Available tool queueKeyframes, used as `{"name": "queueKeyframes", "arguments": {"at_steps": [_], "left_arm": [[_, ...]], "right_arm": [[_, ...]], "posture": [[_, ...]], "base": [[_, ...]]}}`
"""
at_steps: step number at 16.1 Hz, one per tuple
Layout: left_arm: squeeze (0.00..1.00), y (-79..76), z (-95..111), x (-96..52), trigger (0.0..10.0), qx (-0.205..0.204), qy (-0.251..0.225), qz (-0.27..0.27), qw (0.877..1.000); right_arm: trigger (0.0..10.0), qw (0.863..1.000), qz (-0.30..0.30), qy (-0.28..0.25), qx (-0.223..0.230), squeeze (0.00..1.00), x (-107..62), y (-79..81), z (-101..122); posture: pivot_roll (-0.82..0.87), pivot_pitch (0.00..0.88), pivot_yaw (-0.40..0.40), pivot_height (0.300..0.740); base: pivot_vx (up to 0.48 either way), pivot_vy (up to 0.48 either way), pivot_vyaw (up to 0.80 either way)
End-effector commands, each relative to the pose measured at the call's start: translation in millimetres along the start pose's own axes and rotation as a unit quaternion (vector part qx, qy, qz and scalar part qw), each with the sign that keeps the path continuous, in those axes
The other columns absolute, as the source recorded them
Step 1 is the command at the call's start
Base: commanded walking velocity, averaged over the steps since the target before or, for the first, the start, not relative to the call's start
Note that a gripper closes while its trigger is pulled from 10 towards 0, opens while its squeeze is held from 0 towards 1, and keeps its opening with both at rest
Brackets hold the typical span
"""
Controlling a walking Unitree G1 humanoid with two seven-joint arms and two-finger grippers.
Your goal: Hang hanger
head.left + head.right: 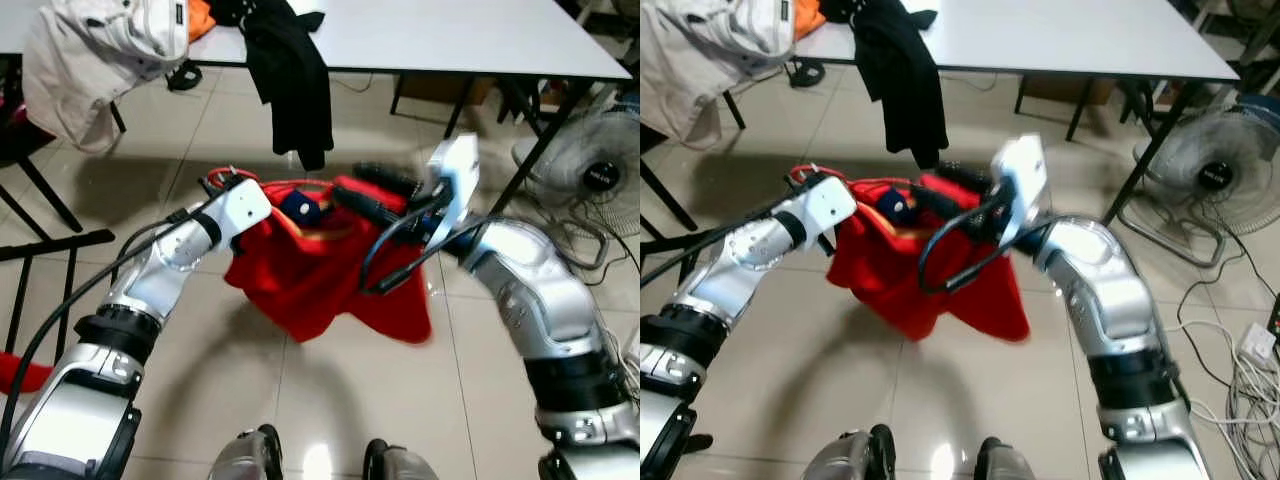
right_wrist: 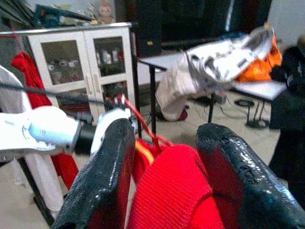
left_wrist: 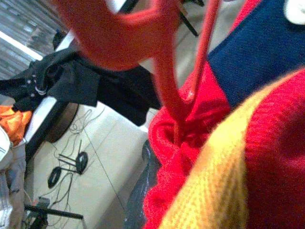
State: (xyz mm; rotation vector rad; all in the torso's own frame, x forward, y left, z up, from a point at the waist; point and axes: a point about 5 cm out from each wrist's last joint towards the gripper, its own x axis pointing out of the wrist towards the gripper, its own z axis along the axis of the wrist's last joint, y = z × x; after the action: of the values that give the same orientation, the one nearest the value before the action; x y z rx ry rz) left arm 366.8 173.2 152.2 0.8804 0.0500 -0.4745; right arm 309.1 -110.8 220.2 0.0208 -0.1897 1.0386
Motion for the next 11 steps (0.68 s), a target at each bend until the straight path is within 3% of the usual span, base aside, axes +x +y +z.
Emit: {"name": "queueKeyframes", "arguments": {"at_steps": [1, 5, 8, 9, 11], "left_arm": [[0.00, -2.5, 15.1, 2.2, 10.0, 0.023, -0.032, 0.001, 0.999], [0.00, -9.2, 18.9, 3.6, 10.0, 0.035, -0.037, -0.008, 0.999], [0.00, -7.2, 25.3, 5.4, 10.0, 0.054, -0.045, -0.001, 0.998], [0.00, -7.2, 29.3, 6.4, 10.0, 0.072, -0.049, 0.003, 0.996], [0.00, -8.0, 35.1, 7.2, 10.0, 0.106, -0.058, 0.010, 0.993]], "right_arm": [[10.0, 1.000, 0.017, -0.009, -0.011, 1.00, 1.0, 3.3, 7.4], [10.0, 1.000, 0.010, -0.020, -0.018, 1.00, 3.1, -0.2, 14.1], [10.0, 0.998, -0.028, 0.028, -0.052, 1.00, 11.2, -8.1, -5.6], [10.0, 0.998, -0.026, 0.047, -0.042, 0.00, 12.6, -8.9, -13.1], [10.0, 0.997, 0.012, 0.074, -0.021, 0.00, 13.7, -2.2, -21.5]], "posture": [[-0.11, 0.130, -0.009, 0.740], [-0.11, 0.124, -0.008, 0.740], [-0.12, 0.113, 0.001, 0.740], [-0.12, 0.111, 0.004, 0.740], [-0.11, 0.110, 0.004, 0.740]], "base": [[0.000, 0.000, 0.00], [0.000, 0.000, 0.00], [0.000, 0.000, 0.00], [0.000, 0.000, 0.00], [0.000, 0.000, 0.00]]}}
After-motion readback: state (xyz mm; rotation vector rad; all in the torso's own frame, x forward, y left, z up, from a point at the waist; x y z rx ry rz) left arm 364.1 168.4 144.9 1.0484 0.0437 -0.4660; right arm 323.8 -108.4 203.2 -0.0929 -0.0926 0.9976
